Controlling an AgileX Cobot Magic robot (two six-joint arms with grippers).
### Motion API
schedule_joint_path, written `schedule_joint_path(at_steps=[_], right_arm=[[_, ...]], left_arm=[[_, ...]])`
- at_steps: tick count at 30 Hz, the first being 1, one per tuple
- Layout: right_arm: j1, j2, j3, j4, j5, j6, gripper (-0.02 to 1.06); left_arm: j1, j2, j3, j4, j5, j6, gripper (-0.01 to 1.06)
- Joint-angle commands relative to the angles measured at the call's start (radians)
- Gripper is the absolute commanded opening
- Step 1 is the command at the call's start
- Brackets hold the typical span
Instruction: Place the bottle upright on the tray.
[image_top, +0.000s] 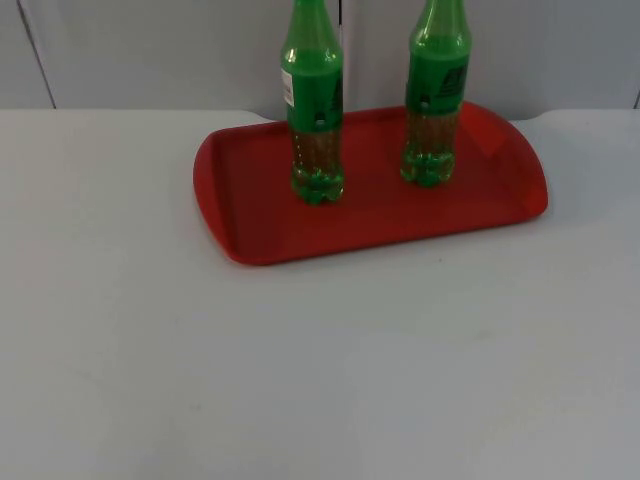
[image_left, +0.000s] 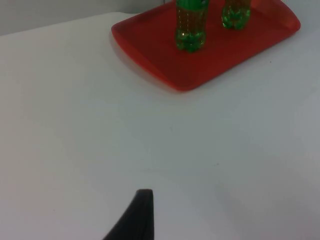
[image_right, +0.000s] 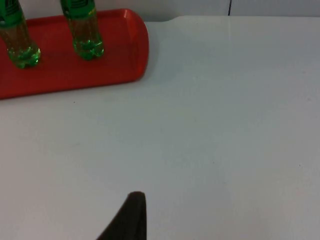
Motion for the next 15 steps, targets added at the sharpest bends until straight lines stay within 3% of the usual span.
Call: schedule_joint_path(at_steps=[1,15], right_arm=[[-0.009,-0.003,0.005,0.002,-0.006,0.0,1.05],[-0.009,-0.003,0.005,0.002,-0.006,0.0,1.05]], left_arm=[[0.002,-0.003,0.003,0.004,-0.003,-0.001,1.05],[0.002,-0.003,0.003,0.004,-0.003,-0.001,1.05]])
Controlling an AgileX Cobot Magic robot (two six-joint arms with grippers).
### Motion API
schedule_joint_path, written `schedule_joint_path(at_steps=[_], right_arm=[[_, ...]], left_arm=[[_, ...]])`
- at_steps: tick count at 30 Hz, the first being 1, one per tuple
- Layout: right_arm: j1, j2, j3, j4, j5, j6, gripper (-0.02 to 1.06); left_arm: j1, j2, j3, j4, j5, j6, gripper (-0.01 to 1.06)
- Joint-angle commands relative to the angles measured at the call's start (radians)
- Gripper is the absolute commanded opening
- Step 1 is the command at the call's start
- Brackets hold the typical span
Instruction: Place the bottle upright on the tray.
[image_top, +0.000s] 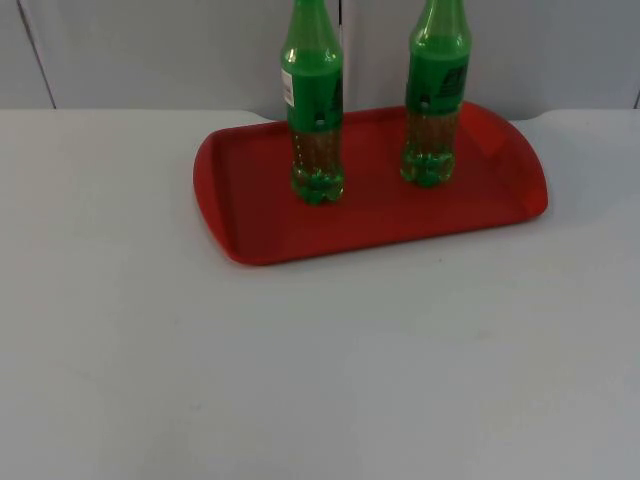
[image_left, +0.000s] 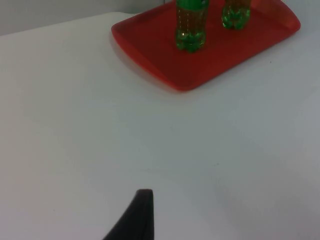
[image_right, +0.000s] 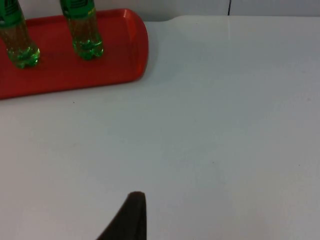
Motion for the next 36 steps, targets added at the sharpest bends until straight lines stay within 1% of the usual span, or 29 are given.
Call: schedule_joint_path(at_steps=[1,36], right_arm=[[-0.009,-0.003,0.005,0.002,-0.006,0.0,1.05],[-0.009,-0.003,0.005,0.002,-0.006,0.0,1.05]], left_arm=[[0.002,-0.003,0.003,0.004,-0.003,-0.001,1.05],[0.002,-0.003,0.003,0.004,-0.003,-0.001,1.05]])
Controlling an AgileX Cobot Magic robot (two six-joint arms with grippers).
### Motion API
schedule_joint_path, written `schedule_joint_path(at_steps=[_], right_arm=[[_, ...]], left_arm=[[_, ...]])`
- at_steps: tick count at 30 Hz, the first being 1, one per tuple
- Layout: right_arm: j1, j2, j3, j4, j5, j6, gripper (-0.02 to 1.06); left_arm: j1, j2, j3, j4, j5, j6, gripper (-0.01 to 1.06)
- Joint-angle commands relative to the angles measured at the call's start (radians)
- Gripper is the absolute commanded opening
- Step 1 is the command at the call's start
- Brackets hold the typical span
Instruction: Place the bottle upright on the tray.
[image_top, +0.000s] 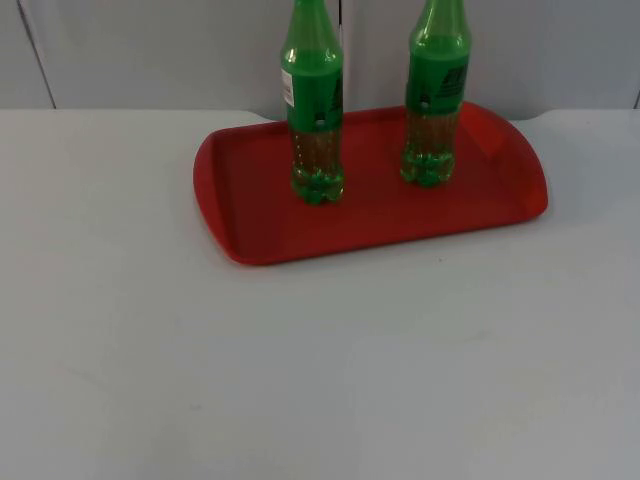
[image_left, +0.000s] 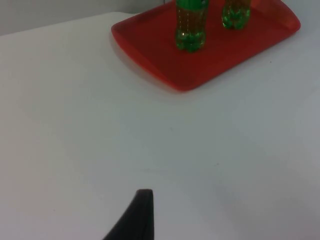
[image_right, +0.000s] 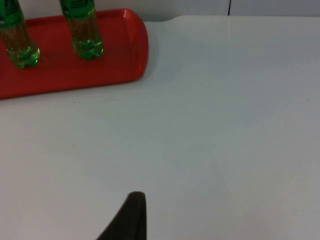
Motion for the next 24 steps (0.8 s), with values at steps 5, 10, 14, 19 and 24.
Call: schedule_joint_path(at_steps=[5,10,14,19,24], right_arm=[[-0.009,-0.003,0.005,0.002,-0.006,0.0,1.05],[-0.009,-0.003,0.005,0.002,-0.006,0.0,1.05],[-0.009,-0.003,0.005,0.002,-0.006,0.0,1.05],[-0.009,-0.003,0.005,0.002,-0.006,0.0,1.05],[-0.009,-0.003,0.005,0.002,-0.006,0.0,1.05]], left_arm=[[0.002,-0.003,0.003,0.004,-0.003,-0.001,1.05],[0.002,-0.003,0.003,0.004,-0.003,-0.001,1.05],[0.002,-0.003,0.003,0.004,-0.003,-0.001,1.05],[0.002,-0.003,0.003,0.004,-0.003,-0.001,1.05],[0.032,-0.003,0.003,0.004,-0.003,-0.001,1.05]])
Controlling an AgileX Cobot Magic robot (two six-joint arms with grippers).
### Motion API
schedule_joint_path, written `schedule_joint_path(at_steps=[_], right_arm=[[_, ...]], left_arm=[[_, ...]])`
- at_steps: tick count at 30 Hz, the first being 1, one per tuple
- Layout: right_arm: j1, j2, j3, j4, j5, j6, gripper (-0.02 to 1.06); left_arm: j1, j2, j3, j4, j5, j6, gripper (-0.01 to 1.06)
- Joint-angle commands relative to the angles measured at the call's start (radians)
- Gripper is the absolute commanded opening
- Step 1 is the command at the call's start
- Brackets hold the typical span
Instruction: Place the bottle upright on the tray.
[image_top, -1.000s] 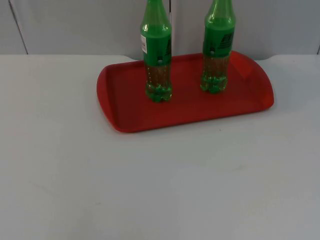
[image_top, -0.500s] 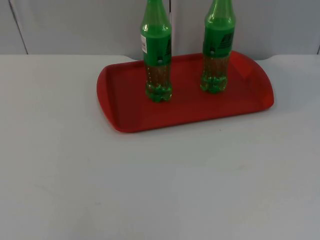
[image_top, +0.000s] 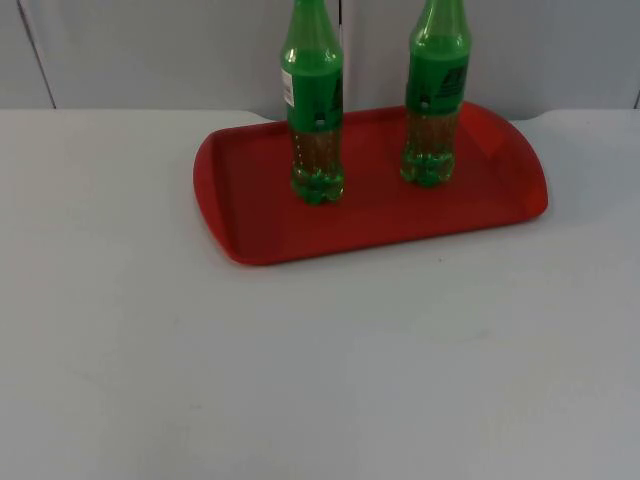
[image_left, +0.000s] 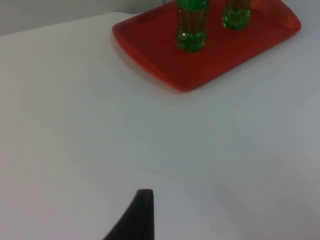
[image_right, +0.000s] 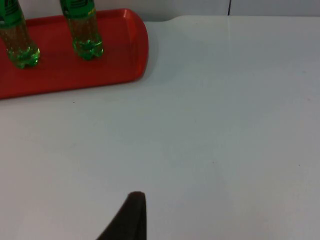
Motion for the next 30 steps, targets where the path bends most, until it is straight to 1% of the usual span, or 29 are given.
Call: schedule_joint_path(at_steps=[1,2,6,8,12,13,18,19,23,24,28,30], right_arm=[[-0.009,-0.003,0.005,0.002,-0.006,0.0,1.05],[-0.009,-0.003,0.005,0.002,-0.006,0.0,1.05],[-0.009,-0.003,0.005,0.002,-0.006,0.0,1.05],[-0.009,-0.003,0.005,0.002,-0.006,0.0,1.05],[-0.009,-0.003,0.005,0.002,-0.006,0.0,1.05],[-0.009,-0.003,0.005,0.002,-0.006,0.0,1.05],[-0.009,-0.003,0.005,0.002,-0.006,0.0,1.05],[-0.009,-0.003,0.005,0.002,-0.006,0.0,1.05],[-0.009,-0.003,0.005,0.002,-0.006,0.0,1.05],[-0.009,-0.003,0.005,0.002,-0.006,0.0,1.05],[-0.009,-0.003,0.005,0.002,-0.006,0.0,1.05],[-0.009,-0.003,0.005,0.002,-0.006,0.0,1.05]], left_arm=[[0.031,-0.003,0.003,0.004,-0.003,-0.001,1.05],[0.031,-0.003,0.003,0.004,-0.003,-0.001,1.05],[0.093,-0.003,0.003,0.004,-0.003,-0.001,1.05],[0.104,-0.003,0.003,0.004,-0.003,-0.001,1.05],[0.157,-0.003,0.003,0.004,-0.003,-0.001,1.05],[0.157,-0.003,0.003,0.004,-0.003,-0.001,1.05],[0.241,-0.003,0.003,0.004,-0.003,-0.001,1.05],[0.241,-0.003,0.003,0.004,-0.003,-0.001,1.05],[0.318,-0.003,0.003,0.004,-0.003,-0.001,1.05],[0.318,-0.003,0.003,0.004,-0.003,-0.001,1.05],[0.377,-0.003,0.003,0.004,-0.003,-0.001,1.05],[0.388,-0.003,0.003,0.004,-0.003,-0.001,1.05]])
